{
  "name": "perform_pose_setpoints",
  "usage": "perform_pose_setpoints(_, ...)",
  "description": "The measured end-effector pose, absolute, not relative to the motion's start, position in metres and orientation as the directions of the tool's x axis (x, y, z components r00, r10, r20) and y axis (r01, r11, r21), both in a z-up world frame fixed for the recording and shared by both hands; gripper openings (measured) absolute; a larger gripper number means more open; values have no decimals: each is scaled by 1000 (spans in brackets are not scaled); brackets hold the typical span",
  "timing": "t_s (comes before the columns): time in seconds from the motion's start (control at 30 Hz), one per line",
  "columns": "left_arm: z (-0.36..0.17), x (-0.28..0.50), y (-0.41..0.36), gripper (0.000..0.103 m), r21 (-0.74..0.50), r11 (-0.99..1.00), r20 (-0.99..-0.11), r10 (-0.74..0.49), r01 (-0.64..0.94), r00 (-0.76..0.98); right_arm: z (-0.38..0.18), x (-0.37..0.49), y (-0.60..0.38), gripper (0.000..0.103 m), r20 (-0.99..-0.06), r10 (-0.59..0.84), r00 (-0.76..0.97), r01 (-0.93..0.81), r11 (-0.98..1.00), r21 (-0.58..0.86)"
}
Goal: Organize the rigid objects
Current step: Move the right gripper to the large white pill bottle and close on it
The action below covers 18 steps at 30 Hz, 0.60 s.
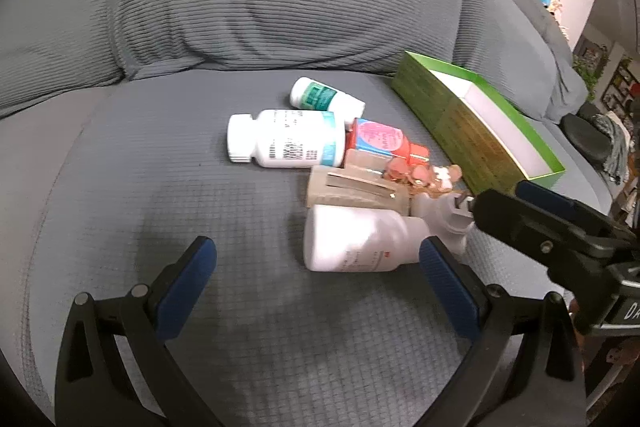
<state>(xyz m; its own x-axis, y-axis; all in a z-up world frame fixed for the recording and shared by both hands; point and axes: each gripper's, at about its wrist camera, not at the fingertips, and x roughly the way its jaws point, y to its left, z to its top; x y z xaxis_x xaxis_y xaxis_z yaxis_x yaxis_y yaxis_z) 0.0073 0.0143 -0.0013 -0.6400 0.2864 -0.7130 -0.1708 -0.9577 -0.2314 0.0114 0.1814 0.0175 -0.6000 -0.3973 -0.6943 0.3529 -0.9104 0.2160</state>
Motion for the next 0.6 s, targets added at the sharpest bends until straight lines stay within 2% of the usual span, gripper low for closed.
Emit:
perform_pose_setpoints(0.23, -9, 1, 18, 101, -297, -931, -708, 365, -214, -605, 8, 4, 187, 102, -691, -516, -507, 371, -854, 365)
perform_pose_setpoints(0.33, -12, -1, 20, 101, -307, -924, -709, 382, -228, -592, 2, 0, 188, 90, -694, -555, -459, 362, -830, 425)
perform_pose_setpoints(0.6, -21, -9, 22, 101, -354, -898, -712, 440, -260, -547, -2, -8, 196, 89, -666, -638, -387, 314, -770, 555)
